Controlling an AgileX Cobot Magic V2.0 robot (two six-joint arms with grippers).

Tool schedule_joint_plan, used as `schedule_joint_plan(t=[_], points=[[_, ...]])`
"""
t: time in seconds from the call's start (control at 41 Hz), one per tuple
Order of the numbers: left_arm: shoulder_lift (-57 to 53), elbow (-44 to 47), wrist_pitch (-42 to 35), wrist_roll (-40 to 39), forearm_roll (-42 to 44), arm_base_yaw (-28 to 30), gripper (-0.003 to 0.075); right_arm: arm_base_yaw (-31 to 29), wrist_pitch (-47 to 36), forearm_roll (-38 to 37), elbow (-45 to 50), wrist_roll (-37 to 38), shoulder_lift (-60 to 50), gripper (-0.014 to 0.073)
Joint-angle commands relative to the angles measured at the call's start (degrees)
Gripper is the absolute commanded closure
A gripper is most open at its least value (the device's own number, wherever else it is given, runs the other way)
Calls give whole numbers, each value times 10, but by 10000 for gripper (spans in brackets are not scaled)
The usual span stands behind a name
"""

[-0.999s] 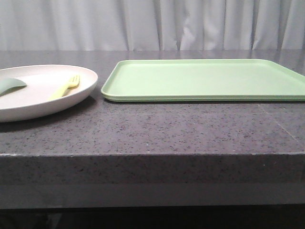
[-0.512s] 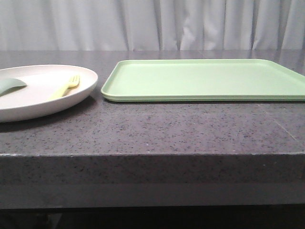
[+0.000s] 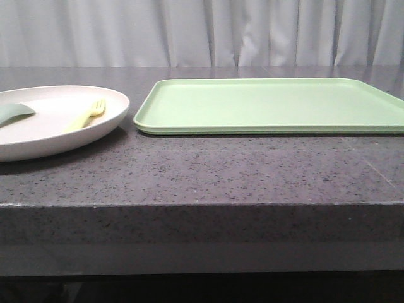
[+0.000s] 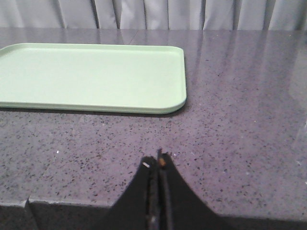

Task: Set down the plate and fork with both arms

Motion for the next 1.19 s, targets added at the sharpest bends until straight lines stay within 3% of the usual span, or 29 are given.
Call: schedule_joint_plan(t=[0.0,0.171,0.414,0.609,0.828,1.048,1.096,1.169], points=[[-13,1,-104,-3,0,-4,738,-2,-69,-6,-3,-5,-10,713],[-9,-8,-179,-3,0,-4,738,-2,-75,-6,-20,-5,-10,713],[39,-102,-104,-3,0,-4,738,-2,-18,-6,-142,-5,5,710],[172,-220,-24,-3,11,-4,738,-2,58,-6,-267,-1,121,703],[310,-300,-15,-3,20,-4,738,-2,75,-6,-353,-1,269,703],[348,-308,-22,-3,20,-4,736,-2,67,-6,-366,-1,327,699],[348,-308,-26,-3,20,-4,717,-2,68,-6,-366,-1,329,680],[348,-308,-28,-3,20,-4,619,-2,68,-6,-366,-1,329,602]])
